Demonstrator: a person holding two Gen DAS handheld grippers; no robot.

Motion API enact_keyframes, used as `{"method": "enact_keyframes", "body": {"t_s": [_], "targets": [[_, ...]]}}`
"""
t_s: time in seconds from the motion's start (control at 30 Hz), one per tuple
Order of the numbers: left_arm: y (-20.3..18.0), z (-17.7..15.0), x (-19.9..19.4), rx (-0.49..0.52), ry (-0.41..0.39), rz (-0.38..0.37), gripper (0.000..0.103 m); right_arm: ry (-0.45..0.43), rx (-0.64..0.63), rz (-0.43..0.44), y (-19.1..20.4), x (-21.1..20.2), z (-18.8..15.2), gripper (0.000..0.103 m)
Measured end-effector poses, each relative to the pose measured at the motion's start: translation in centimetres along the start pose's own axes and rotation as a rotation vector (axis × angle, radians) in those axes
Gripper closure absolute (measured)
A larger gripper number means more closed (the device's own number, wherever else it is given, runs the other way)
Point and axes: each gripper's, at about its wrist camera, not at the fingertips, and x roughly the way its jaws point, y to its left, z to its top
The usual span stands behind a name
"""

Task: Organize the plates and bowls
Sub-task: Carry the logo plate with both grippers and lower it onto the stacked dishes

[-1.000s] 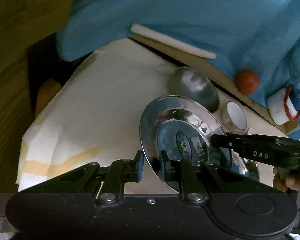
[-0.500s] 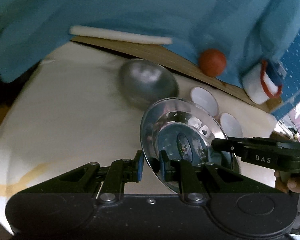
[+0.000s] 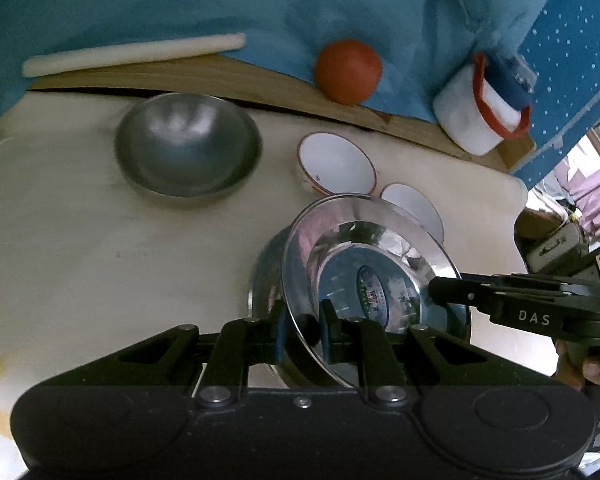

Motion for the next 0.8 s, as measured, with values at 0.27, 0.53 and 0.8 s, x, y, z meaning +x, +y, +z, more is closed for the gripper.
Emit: {"method": "enact_keyframes", "body": {"t_s": [0.27,0.53,0.8], "targets": [[-0.9,0.1,1.2,0.017,0.026,0.023,0.085,0.011,0.004,-0.003,-1.2,0.2,-0.4,0.080],[-0.9,0.1,1.5,0.004,0.037,0.050,0.085,0.033,-0.012,0.011,-1.4,0.9,-0.6,0.080],[-0.9,0.0,1.8,0.001,0.043,0.076,0.084,0.055,-0.035,0.025,-1.4,1.6,-0.6,0.080]]}}
